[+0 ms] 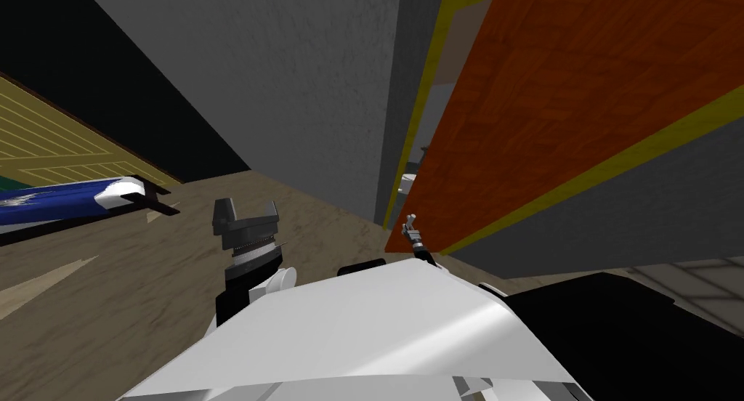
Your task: Pull the door open
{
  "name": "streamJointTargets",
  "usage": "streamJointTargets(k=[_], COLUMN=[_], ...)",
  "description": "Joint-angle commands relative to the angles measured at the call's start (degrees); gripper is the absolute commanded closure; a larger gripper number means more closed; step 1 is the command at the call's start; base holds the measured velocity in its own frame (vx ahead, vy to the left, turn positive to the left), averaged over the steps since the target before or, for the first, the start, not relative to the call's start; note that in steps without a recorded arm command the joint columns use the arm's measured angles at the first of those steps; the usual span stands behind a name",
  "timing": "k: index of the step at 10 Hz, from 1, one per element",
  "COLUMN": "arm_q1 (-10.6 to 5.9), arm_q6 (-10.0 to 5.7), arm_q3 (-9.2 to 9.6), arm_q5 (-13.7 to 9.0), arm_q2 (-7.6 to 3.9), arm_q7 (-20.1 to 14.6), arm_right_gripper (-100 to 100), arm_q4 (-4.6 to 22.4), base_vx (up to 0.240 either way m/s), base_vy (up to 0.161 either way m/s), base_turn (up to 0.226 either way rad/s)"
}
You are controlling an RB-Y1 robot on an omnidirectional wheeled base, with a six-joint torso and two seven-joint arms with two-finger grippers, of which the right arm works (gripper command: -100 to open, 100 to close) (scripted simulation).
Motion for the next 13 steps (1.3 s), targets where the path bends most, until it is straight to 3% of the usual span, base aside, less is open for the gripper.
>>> streamJointTargets(k=[1, 3, 4, 11, 12, 13], arm_q1=[1.09, 1.96, 1.76, 4.07, 3.88, 4.12], arm_q6=[-1.28, -2.73, -2.12, -8.37, -7.68, -8.55], arm_q3=[1.6, 3.18, 2.57, 7.52, 7.08, 7.76], arm_q5=[0.6, 1.3, 1.0, 3.0, 2.9, 3.1], arm_q2=[-1.11, -2.37, -2.16, -5.58, -5.45, -5.68], arm_q7=[-1.4, -2.8, -2.1, -6.9, -6.4, -7.0], arm_right_gripper=[100, 100, 100, 100, 100, 100], arm_q4=[-0.1, -0.3, -0.7, 1.1, 0.7, 1.2], base_vx=[-0.223, -0.251, -0.121, -0.224, -0.098, -0.132], base_vy=[-0.034, -0.041, -0.013, -0.061, -0.023, -0.029], base_turn=[0.133, 0.11, 0.017, 0.144, 0.029, 0.126])
